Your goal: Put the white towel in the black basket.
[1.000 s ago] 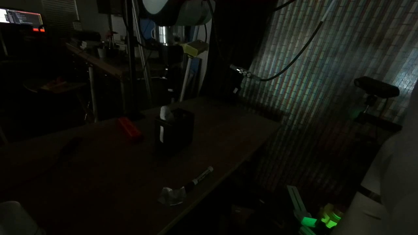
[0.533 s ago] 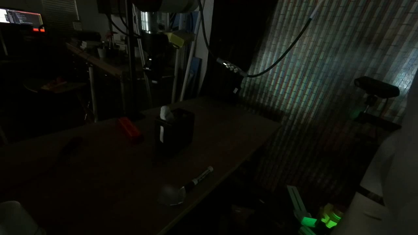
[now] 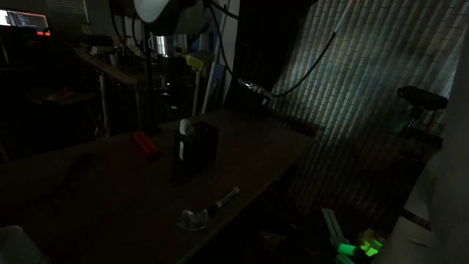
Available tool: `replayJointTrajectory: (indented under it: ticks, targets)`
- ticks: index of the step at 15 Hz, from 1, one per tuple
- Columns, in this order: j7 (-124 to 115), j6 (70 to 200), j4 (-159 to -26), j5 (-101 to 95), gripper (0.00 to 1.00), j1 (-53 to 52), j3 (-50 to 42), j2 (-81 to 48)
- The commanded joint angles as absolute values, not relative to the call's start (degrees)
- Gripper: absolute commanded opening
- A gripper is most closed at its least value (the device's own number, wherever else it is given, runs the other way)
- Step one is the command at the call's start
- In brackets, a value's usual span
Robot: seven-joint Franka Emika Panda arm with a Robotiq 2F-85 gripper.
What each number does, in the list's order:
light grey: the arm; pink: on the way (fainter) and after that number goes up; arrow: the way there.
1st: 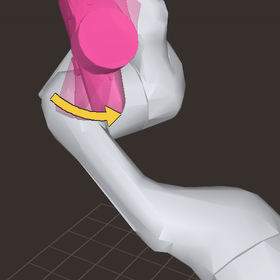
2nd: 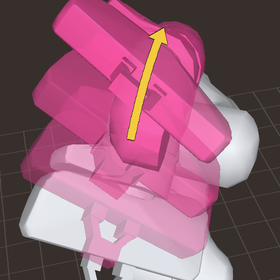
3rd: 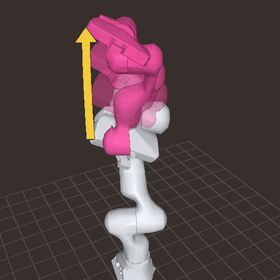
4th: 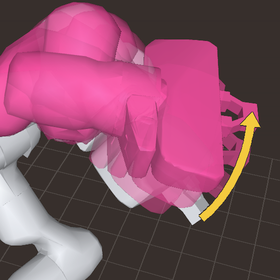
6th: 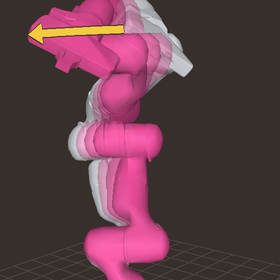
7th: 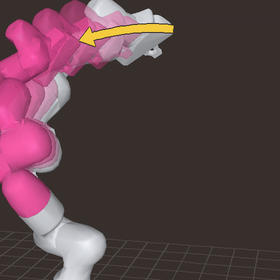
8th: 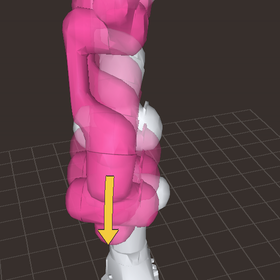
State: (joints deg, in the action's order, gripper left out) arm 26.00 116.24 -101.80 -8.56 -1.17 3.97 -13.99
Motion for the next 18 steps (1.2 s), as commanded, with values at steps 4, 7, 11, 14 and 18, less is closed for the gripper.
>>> replayJointTrajectory:
  ticks: [4, 7, 11, 14, 18]
  targets:
    - [27.0, 116.3, -103.3, -7.6, 0.0, 0.2, 3.7, -14.5]
    - [27.0, 116.1, -104.3, -7.4, 0.0, 0.8, 3.5, -13.8]
    - [26.8, 115.8, -105.4, -7.3, 0.0, 0.9, 3.6, -13.3]
    - [26.6, 115.3, -105.8, -7.3, 0.0, 0.8, 3.6, -13.4]
    - [26.4, 114.6, -106.4, -7.3, 0.0, 0.6, 3.8, -13.5]
